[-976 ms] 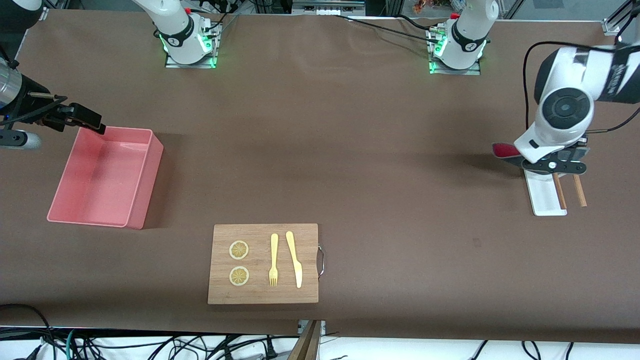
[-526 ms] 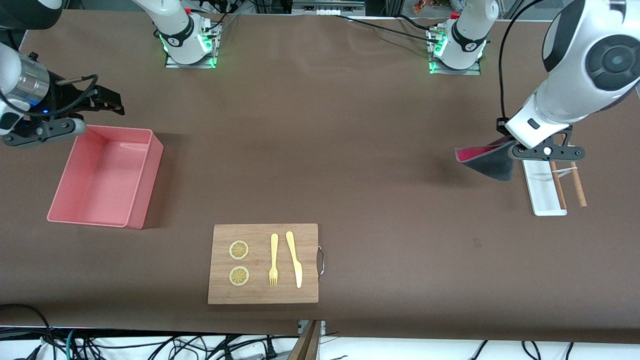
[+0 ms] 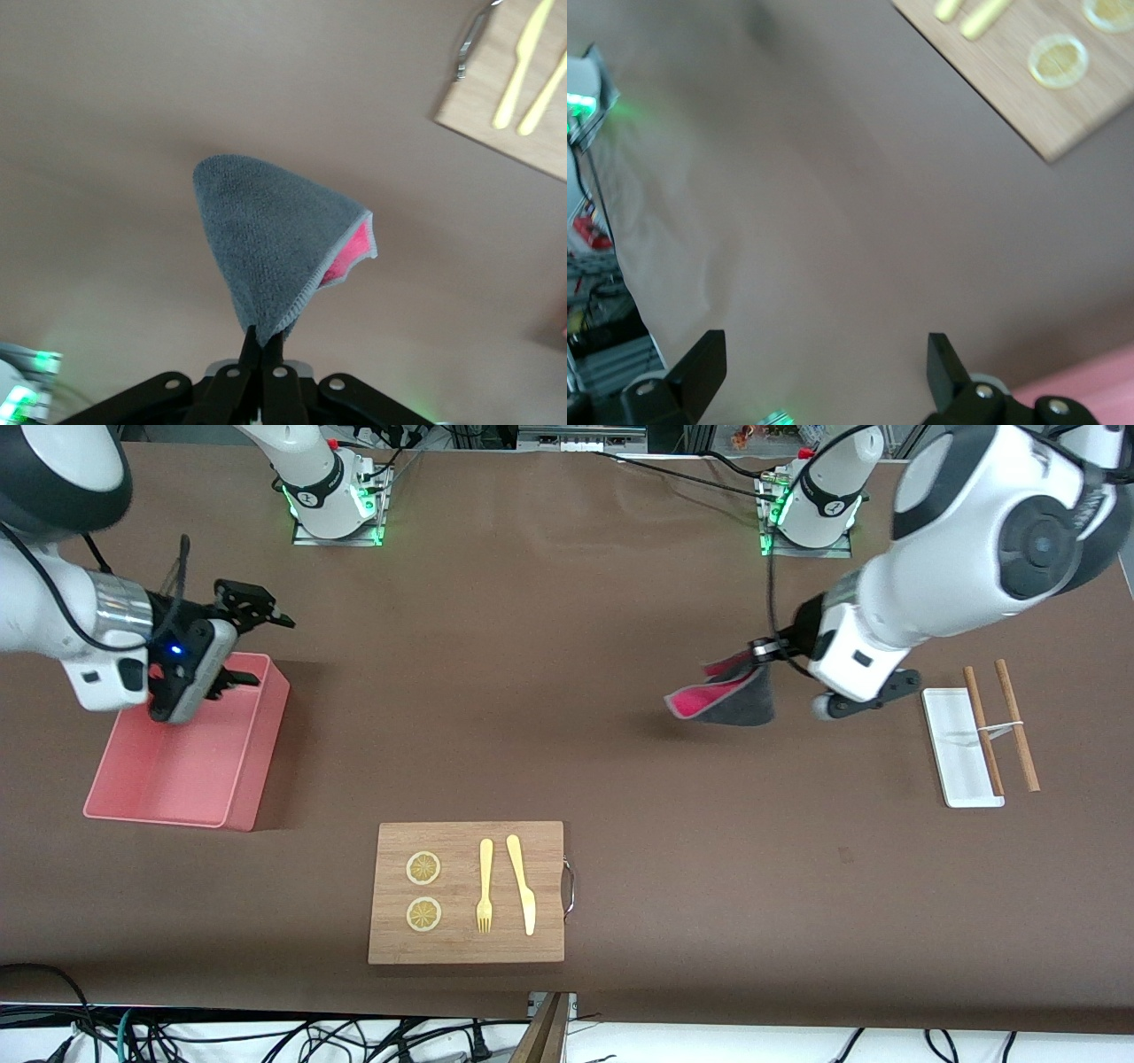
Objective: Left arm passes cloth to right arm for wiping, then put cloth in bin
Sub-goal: 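Carry the cloth to the middle while the right gripper reaches toward it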
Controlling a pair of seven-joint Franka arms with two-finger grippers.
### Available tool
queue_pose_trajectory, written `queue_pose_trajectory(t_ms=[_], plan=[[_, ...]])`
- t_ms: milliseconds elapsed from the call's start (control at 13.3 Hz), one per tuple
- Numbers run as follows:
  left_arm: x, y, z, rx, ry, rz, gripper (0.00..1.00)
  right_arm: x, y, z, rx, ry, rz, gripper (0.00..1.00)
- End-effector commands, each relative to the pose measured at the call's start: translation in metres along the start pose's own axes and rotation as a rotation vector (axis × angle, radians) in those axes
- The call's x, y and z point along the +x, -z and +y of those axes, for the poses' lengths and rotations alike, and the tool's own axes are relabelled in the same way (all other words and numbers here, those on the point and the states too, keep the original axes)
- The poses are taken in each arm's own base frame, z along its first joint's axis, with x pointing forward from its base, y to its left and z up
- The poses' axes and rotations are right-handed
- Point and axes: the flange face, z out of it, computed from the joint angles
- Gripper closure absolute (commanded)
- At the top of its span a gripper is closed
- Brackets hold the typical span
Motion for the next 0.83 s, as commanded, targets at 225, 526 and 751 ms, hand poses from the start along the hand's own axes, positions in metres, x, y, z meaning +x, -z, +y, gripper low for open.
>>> queue_pose_trajectory(t_ms=[225, 526, 751], plan=[[-0.046, -0.015, 0.102, -0.193, 0.029, 0.026, 1.0, 0.04, -0.09, 0.036, 0.214, 0.405, 0.201, 0.0], [-0.086, -0.017, 0.136, -0.297, -0.027, 0.023, 1.0, 0.096, -0.119, 0.016, 0.176, 0.54, 0.385, 0.0], [-0.113, -0.018, 0.159, -0.366, -0.013, 0.039, 1.0, 0.127, -0.123, -0.012, 0.126, 0.589, 0.411, 0.0]])
